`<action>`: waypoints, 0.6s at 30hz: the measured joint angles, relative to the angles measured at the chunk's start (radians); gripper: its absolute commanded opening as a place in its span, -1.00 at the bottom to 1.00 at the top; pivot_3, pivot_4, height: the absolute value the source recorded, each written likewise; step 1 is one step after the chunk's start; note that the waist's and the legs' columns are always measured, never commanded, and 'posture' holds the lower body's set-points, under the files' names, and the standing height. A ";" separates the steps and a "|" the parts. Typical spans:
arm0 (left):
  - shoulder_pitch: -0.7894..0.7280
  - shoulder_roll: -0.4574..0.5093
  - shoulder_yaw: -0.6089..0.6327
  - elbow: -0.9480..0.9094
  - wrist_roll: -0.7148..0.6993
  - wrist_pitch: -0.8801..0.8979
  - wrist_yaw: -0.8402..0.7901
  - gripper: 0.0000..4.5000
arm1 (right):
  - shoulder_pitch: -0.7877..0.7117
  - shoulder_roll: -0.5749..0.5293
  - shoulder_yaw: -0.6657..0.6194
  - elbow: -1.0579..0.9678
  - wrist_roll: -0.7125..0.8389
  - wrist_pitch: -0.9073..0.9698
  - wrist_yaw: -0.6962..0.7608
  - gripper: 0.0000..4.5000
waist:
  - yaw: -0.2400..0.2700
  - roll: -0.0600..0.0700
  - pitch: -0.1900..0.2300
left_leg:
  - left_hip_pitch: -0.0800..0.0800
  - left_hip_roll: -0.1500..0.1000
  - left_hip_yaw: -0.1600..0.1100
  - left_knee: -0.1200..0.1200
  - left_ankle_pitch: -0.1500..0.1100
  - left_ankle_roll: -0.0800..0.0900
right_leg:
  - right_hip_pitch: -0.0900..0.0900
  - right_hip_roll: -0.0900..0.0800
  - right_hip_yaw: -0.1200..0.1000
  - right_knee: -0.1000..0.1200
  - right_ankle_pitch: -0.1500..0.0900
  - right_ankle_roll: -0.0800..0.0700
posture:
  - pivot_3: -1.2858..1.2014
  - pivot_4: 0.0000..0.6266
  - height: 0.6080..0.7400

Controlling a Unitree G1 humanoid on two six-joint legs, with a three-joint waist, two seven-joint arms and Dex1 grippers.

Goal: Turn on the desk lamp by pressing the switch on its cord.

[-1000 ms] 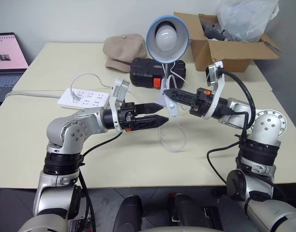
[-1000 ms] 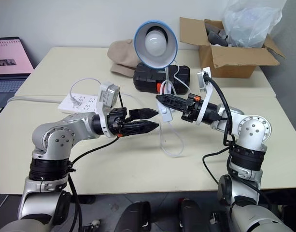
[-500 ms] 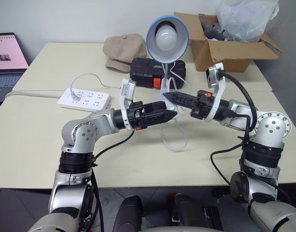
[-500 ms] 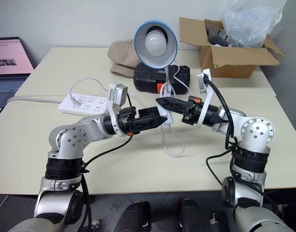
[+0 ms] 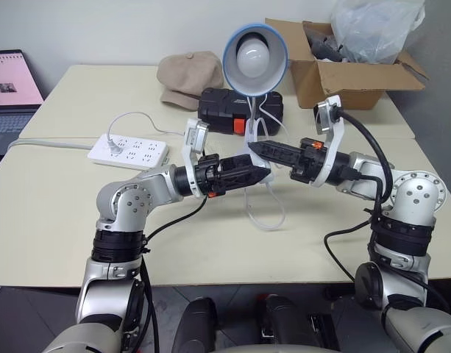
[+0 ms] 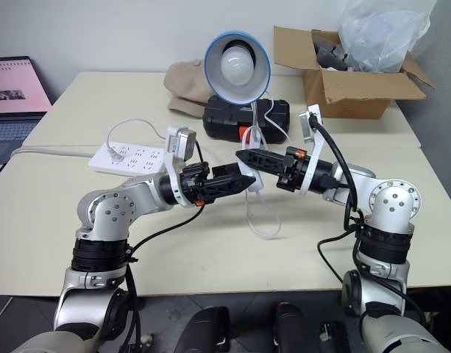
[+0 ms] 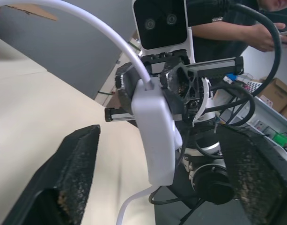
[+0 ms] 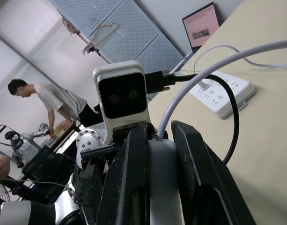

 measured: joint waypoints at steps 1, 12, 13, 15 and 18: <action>0.000 -0.002 -0.004 0.000 0.000 0.000 -0.002 0.40 | 0.001 -0.002 0.003 0.000 0.006 -0.001 -0.004 -0.82 | 0.000 0.000 0.000 | 0.000 0.000 0.000 0.000 0.000 0.000 | 0.000 0.000 0.000 0.000 0.000 0.000 | 0.03 -0.52 1.00; 0.001 -0.018 -0.033 0.015 0.017 0.000 -0.041 -0.48 | 0.002 -0.021 0.025 -0.008 0.063 -0.023 -0.036 -0.82 | 0.000 0.000 0.000 | 0.000 0.000 0.000 0.000 0.000 0.000 | 0.000 0.000 0.000 0.000 0.000 0.000 | 0.03 -0.52 1.00; 0.001 -0.019 -0.033 0.015 0.017 0.000 -0.042 -0.53 | 0.002 -0.024 0.025 -0.007 0.065 -0.024 -0.038 -0.82 | 0.000 0.000 0.000 | 0.000 0.000 0.000 0.000 0.000 0.000 | 0.000 0.000 0.000 -0.001 0.000 0.000 | 0.03 -0.52 1.00; 0.001 -0.020 -0.033 0.015 0.017 -0.001 -0.046 -0.70 | 0.002 -0.029 0.029 -0.007 0.067 -0.031 -0.041 -0.82 | 0.000 0.000 0.000 | 0.000 0.000 0.000 0.000 0.000 0.000 | 0.000 0.000 0.000 0.000 0.000 0.000 | 0.03 -0.52 1.00; 0.001 -0.022 -0.033 0.016 0.019 -0.002 -0.051 -0.81 | 0.002 -0.035 0.034 -0.007 0.080 -0.043 -0.041 -0.82 | 0.000 0.000 0.000 | 0.000 0.000 0.000 0.000 0.000 0.000 | 0.000 0.000 0.000 0.000 0.000 0.000 | 0.03 -0.52 1.00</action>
